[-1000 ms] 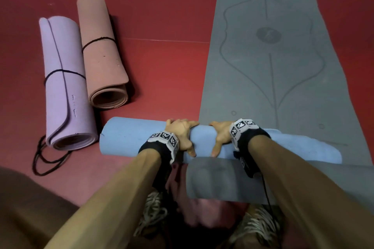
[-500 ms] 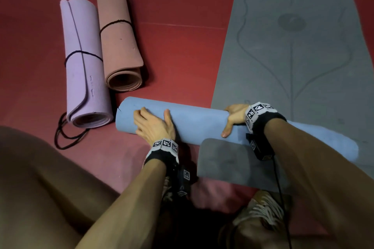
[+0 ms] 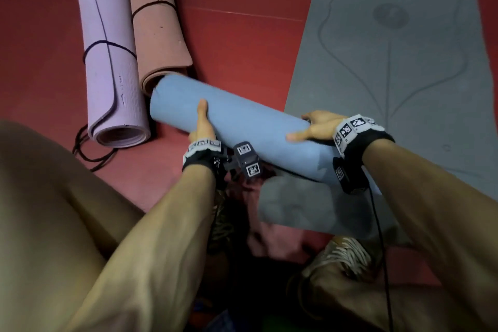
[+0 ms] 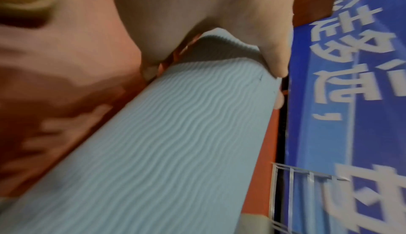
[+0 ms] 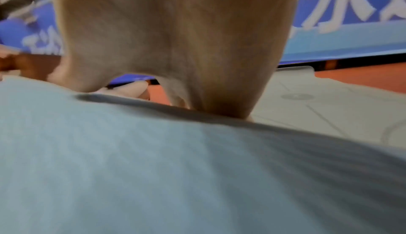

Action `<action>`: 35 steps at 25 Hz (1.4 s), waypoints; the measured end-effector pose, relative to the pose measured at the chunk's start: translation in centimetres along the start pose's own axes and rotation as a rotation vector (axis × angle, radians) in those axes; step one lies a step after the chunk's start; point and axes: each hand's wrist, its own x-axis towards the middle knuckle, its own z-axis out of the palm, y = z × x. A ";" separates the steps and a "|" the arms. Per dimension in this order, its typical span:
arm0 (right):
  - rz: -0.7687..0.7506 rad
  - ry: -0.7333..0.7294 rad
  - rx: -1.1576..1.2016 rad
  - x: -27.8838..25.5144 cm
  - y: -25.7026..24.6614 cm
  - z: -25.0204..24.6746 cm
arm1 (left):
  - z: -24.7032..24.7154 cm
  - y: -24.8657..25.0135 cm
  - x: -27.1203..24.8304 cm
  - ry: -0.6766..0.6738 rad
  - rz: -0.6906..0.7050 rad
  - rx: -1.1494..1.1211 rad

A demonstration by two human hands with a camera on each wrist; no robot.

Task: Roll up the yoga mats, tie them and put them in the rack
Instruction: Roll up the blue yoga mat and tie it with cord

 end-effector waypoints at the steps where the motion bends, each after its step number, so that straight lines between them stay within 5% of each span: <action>1: -0.003 0.051 0.026 -0.6 -1.0 -0.9 | 0.5 2.1 -1.1 -0.021 0.076 -0.061; 6: -0.133 0.324 0.247 -3.4 -8.2 -5.4 | 1.9 11.4 -5.1 -0.095 0.381 -0.328; 12: -0.289 0.517 0.532 -9.5 -17.5 -11.3 | 0.0 20.7 -15.5 -0.381 0.786 -0.585; 20: -0.719 0.479 0.889 -17.1 -26.6 -19.6 | -4.9 26.8 -22.2 -0.641 1.307 -0.349; 26: -0.755 0.454 0.898 -25.4 -28.3 -20.4 | -9.3 29.1 -27.1 -0.592 1.407 0.219; 30: -0.654 0.462 0.891 -26.8 -27.8 -20.4 | -11.0 32.0 -32.2 -0.663 1.047 0.249; 35: -0.576 0.488 0.768 -29.4 -28.1 -21.9 | -9.7 33.9 -35.6 -0.474 0.992 0.273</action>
